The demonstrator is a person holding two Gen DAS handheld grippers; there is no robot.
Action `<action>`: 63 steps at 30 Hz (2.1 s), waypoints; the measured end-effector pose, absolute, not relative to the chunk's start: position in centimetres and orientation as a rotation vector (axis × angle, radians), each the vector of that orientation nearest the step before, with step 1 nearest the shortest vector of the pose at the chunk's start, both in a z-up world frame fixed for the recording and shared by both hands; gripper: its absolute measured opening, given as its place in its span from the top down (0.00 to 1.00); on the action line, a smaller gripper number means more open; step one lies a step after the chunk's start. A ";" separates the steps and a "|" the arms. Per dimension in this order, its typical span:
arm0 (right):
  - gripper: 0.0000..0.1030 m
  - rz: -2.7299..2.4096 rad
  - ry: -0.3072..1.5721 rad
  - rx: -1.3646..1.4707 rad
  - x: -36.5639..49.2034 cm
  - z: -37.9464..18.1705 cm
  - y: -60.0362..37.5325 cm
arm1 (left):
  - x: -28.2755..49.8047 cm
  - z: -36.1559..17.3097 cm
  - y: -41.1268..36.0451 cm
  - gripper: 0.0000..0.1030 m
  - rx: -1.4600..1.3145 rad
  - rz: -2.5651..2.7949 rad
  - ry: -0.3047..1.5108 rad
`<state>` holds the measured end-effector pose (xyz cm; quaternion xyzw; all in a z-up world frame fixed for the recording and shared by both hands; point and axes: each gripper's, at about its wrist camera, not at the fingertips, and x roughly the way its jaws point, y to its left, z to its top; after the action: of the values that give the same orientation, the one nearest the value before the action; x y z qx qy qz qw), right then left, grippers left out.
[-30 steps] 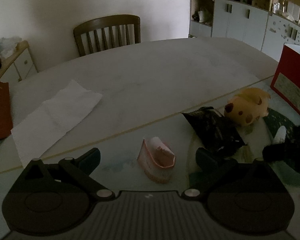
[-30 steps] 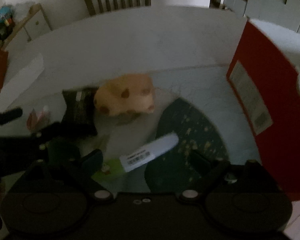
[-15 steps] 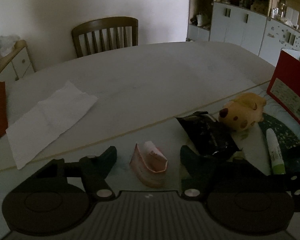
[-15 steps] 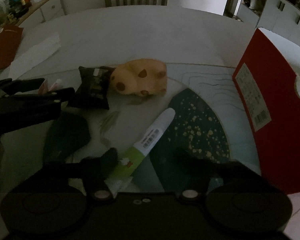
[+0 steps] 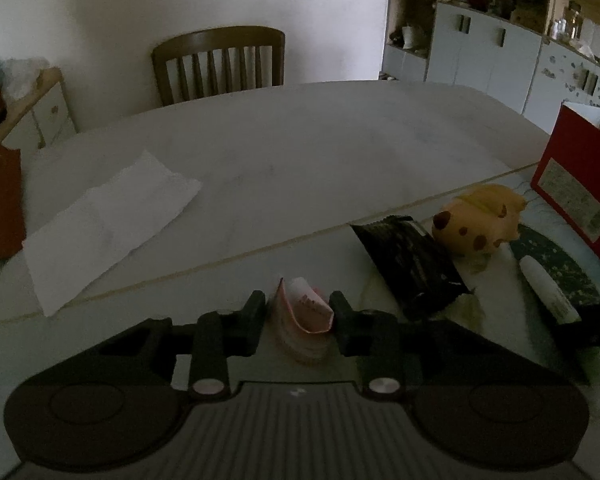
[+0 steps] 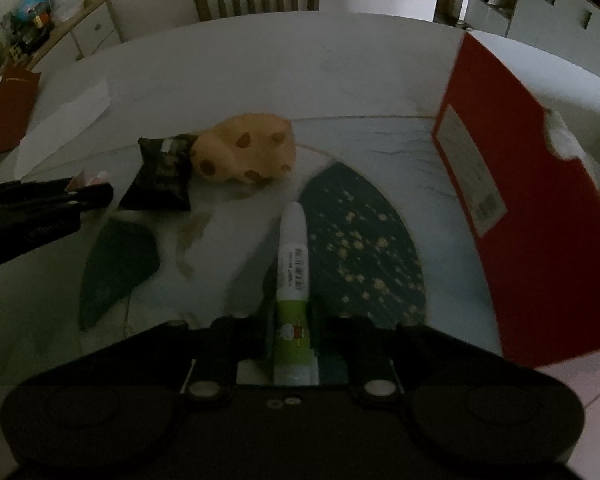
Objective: Organize objects
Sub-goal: 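Grasp the pink-and-white cup with the left tool while the right tool grasps the green-capped marker, then carry the pink cup and green marker with both tools over the shoebox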
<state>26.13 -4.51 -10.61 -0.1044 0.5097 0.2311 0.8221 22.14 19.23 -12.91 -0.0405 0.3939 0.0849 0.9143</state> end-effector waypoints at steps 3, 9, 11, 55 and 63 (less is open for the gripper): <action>0.84 0.498 1.082 -0.198 25.8 -10.0 -5.6 | 21.6 -12.8 19.2 0.70 -0.112 0.176 0.817; 0.84 0.514 1.069 -0.136 24.8 -8.4 -7.9 | 19.5 -12.4 18.4 0.73 -0.157 0.168 0.823; 0.84 0.522 1.066 -0.117 24.4 -7.9 -8.7 | 18.7 -12.5 18.0 0.75 -0.170 0.172 0.827; 0.84 0.544 0.873 0.091 31.2 0.5 -28.9 | 22.4 -2.2 -3.7 0.76 -0.165 -0.098 0.738; 0.84 0.499 0.858 0.115 34.7 0.3 -32.3 | 25.9 -0.7 -8.5 0.76 -0.096 -0.160 0.711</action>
<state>34.72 -32.34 0.26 0.0552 0.4116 0.2393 0.8777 25.88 -8.51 -0.67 -0.0468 0.3476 -0.0780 0.9332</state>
